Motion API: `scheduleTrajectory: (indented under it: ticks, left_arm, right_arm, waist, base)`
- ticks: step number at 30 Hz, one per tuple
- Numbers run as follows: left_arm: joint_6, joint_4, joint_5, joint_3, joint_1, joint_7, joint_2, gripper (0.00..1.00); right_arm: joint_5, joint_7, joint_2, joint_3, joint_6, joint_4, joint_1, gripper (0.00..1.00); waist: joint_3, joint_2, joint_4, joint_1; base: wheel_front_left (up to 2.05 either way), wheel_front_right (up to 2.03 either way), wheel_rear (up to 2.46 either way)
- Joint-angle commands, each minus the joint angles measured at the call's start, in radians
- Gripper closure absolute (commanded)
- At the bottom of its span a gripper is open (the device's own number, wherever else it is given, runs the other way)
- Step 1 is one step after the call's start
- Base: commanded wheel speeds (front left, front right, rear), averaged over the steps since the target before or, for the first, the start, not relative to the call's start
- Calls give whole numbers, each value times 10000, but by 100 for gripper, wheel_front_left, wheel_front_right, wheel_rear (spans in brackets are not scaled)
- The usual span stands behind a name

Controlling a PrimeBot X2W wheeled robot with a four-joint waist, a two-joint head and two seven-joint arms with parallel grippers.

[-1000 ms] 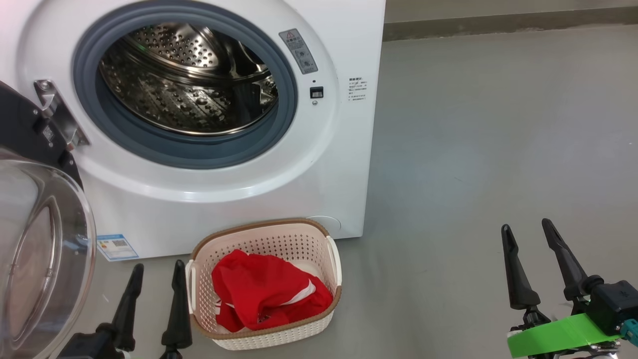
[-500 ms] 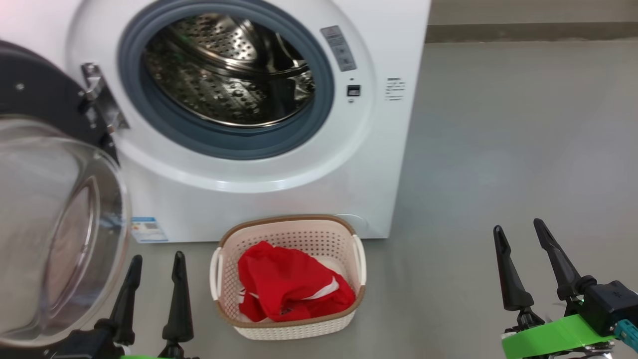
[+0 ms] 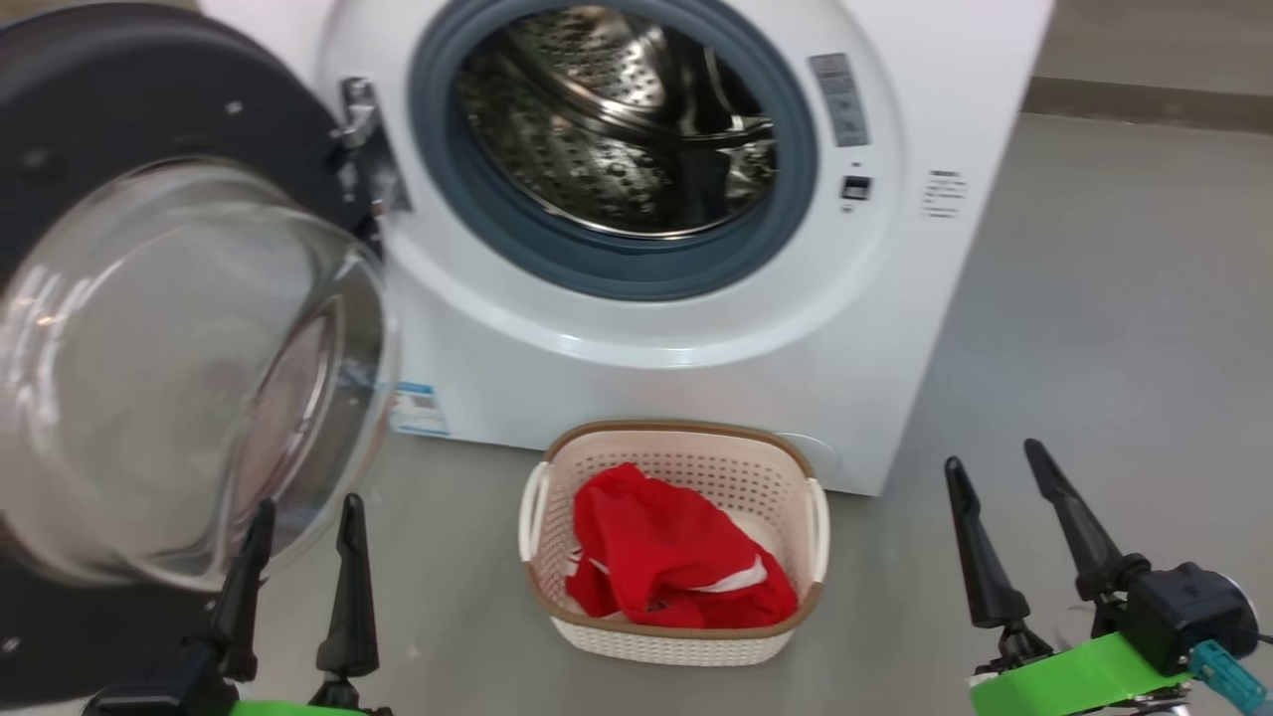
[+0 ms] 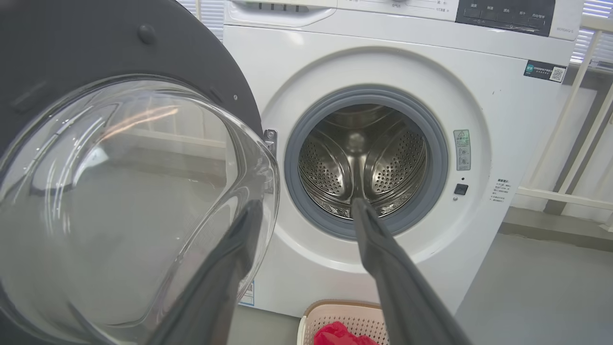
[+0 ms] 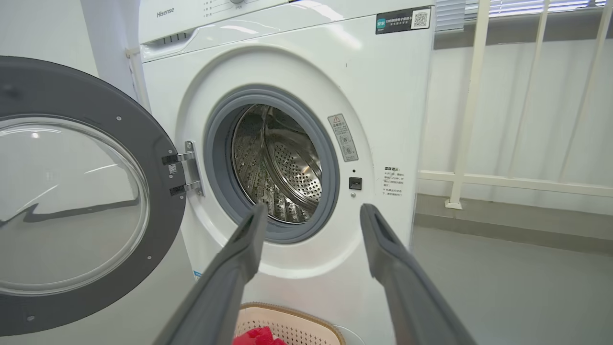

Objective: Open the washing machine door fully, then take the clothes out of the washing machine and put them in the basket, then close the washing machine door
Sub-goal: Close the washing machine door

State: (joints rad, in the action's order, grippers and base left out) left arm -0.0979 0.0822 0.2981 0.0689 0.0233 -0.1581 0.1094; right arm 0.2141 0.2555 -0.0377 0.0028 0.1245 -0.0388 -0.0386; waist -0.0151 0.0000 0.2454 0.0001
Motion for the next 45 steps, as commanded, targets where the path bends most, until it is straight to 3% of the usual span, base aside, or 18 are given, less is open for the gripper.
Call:
scheduleTrajectory:
  ticks: [1,19,38,39,40,45]
  left_arm:
    - [-79,338,-182,-306,-215,42,160,0]
    - [-335,605,-176,-227,-186,137,170,0]
    - [-881,1094,-64,-703,293,-240,163,0]
    - [-906,1108,-60,-717,301,-254,157,70]
    - [-927,1136,-43,-739,290,-280,148,100]
    - [-1050,1233,222,-1031,35,-389,90,100]
  right_arm:
    - [-54,63,-125,295,62,297,386,0]
    - [-188,63,-125,701,62,407,672,0]
    - [-283,63,-125,1527,62,-12,1519,0]
    - [-281,63,-125,1538,62,-16,1525,0]
    - [-277,63,-125,1546,62,-19,1526,0]
    - [-265,63,-125,1546,62,-47,1504,0]
  waist:
    - [-5,0,559,-1]
    - [15,0,2696,-1]
    - [262,0,2876,-1]
    - [264,0,2878,-1]
    - [266,0,2879,-1]
    - [266,0,2878,-1]
  base:
    - [0,0,0]
    - [0,0,0]
    - [0,0,0]
    - [0,0,0]
    - [0,0,0]
    - [0,0,0]
